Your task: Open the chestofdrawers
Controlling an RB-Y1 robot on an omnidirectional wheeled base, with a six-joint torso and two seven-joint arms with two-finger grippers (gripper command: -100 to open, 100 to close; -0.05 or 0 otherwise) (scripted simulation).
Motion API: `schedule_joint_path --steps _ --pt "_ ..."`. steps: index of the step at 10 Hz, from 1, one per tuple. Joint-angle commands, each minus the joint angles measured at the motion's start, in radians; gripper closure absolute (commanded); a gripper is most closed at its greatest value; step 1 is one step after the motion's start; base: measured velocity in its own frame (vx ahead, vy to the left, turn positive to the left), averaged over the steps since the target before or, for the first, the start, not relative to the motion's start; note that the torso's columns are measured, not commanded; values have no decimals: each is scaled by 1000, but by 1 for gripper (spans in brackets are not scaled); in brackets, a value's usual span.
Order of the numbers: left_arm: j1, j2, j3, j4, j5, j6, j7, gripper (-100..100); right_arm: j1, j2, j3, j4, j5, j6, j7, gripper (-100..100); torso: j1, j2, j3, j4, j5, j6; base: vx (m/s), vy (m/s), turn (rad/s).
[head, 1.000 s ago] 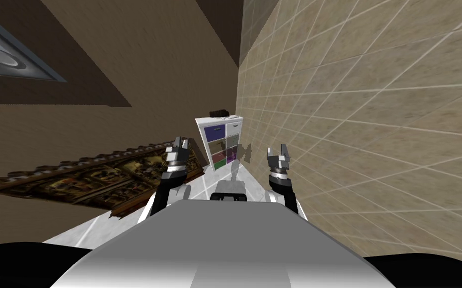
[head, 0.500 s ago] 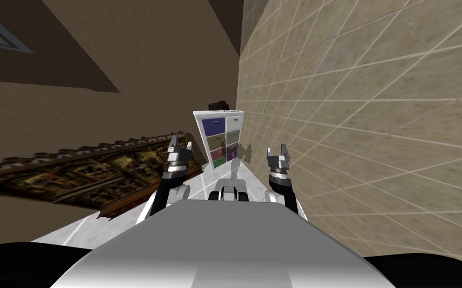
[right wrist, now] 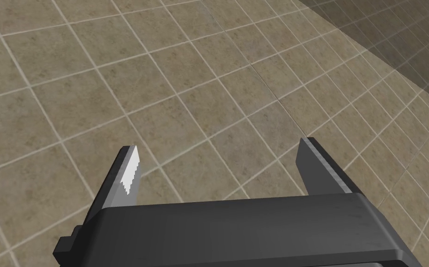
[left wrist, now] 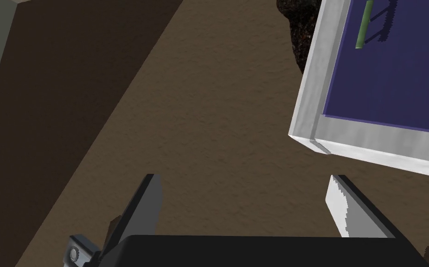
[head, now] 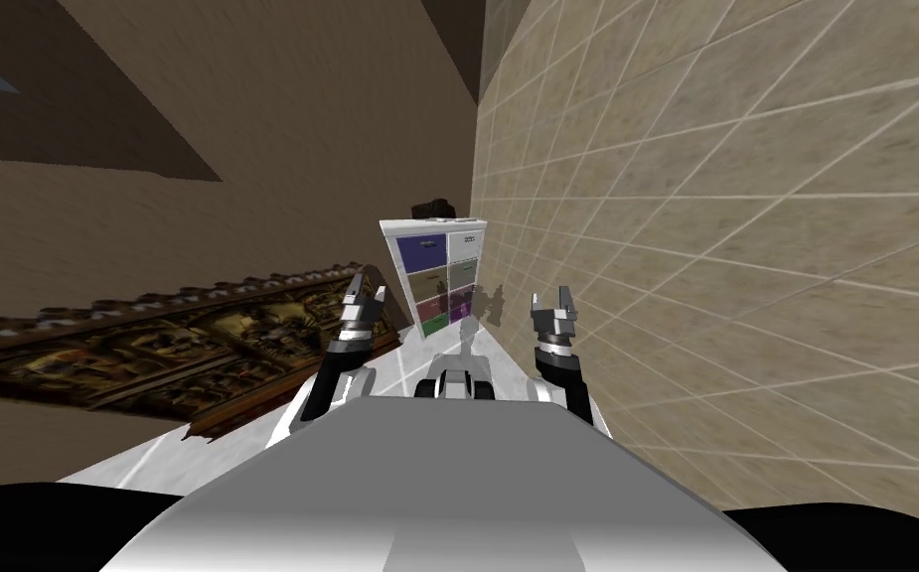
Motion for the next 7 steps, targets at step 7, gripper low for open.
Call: schedule_joint_path --steps 7 --pt "-44 24 39 206 38 -32 5 -100 0 0 0 0 0 0 0 0 0 1 1 0 0 0 133 -53 38"
